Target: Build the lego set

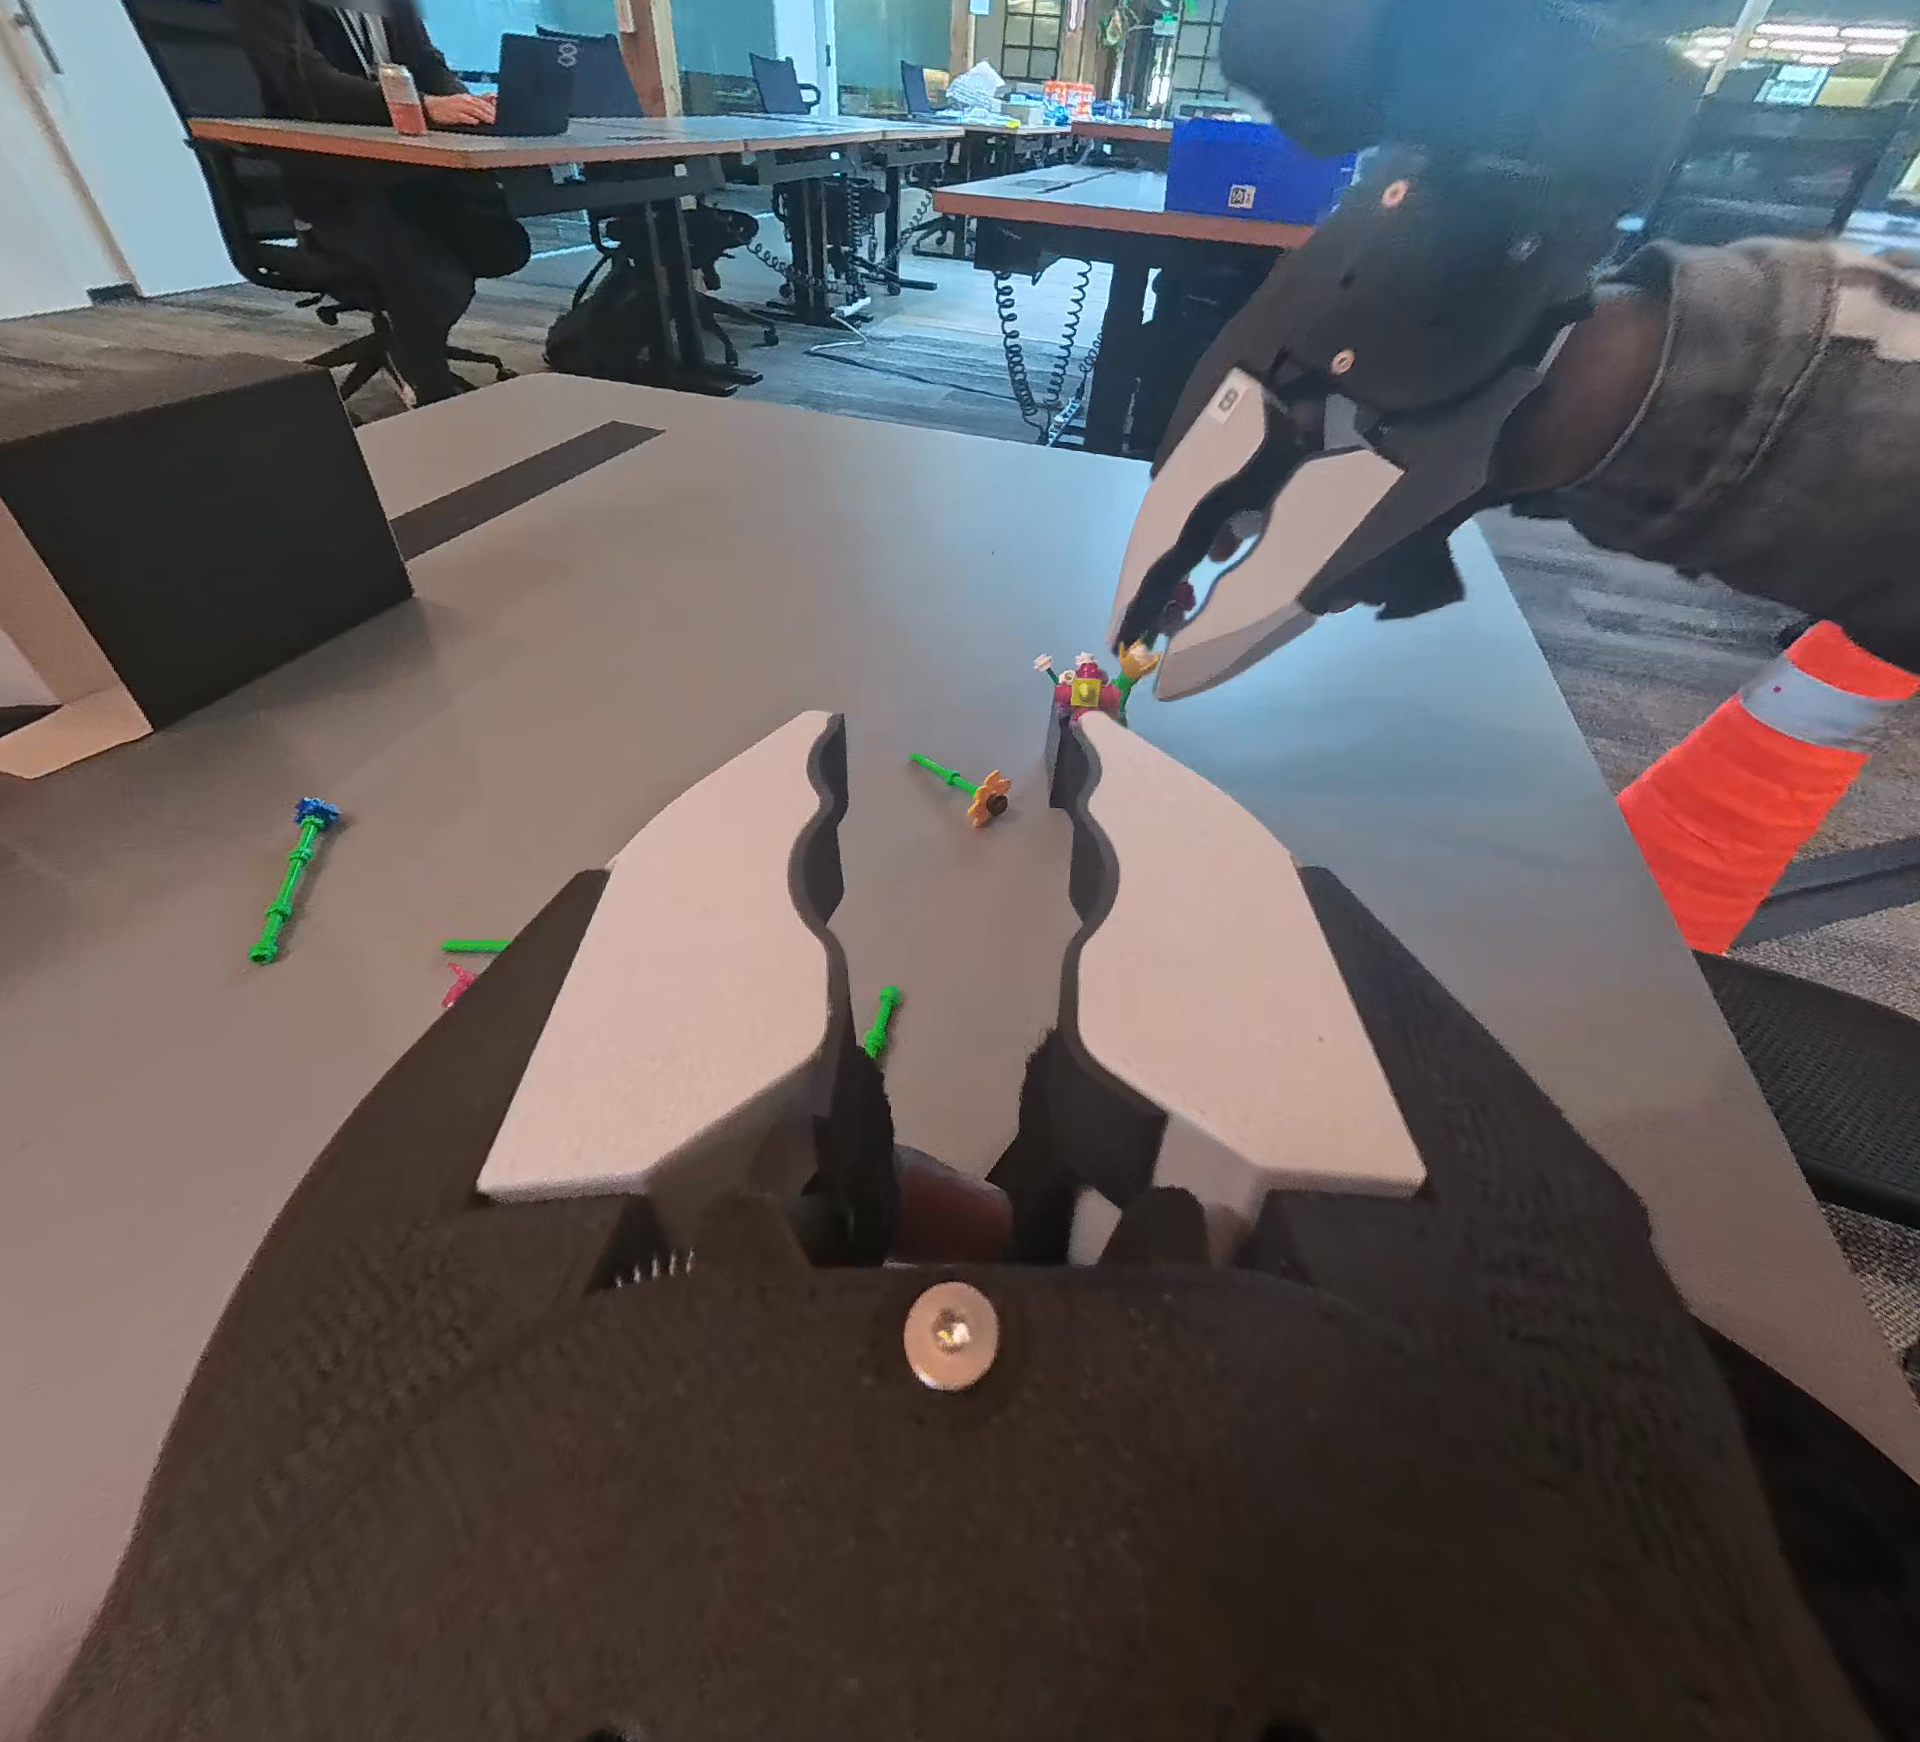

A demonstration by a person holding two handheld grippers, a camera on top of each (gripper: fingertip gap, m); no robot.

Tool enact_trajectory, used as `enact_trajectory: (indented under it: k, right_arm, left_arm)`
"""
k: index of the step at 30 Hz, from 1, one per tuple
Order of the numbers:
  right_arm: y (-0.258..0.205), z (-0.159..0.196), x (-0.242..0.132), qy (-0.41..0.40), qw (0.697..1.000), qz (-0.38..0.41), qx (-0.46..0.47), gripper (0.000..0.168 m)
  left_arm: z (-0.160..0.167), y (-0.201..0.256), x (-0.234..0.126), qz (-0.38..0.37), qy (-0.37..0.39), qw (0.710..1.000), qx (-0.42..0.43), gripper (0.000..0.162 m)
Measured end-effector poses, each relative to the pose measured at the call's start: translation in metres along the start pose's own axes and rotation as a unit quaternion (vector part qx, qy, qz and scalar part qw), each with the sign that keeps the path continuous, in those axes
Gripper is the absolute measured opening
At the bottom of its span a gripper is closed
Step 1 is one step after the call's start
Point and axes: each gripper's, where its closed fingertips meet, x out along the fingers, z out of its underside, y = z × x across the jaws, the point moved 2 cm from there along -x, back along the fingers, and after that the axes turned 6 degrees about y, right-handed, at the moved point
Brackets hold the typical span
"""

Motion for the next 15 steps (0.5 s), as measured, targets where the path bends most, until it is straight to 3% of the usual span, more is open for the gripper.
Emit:
enact_trajectory:
  k: [4,9,12,15]
  right_arm:
    - [0.003,-0.016,-0.022,0.014,0.999,-0.023,-0.016,0.032]
    - [0.015,-0.063,-0.042,0.04,0.987,-0.123,-0.099,0.026]
    - [0.023,-0.076,-0.016,0.01,0.958,-0.206,-0.197,0.02]
    - [0.029,-0.062,0.024,-0.056,0.918,-0.284,-0.271,0.017]
  left_arm:
    - [0.001,0.0,0.0,0.0,-0.001,1.0,0.001,0.041]
    - [0.002,0.0,0.001,0.0,-0.007,1.0,0.003,0.041]
    - [0.003,-0.001,0.001,-0.001,-0.007,1.0,0.005,0.041]
    - [0.005,0.0,0.001,0.001,-0.01,1.0,0.009,0.041]
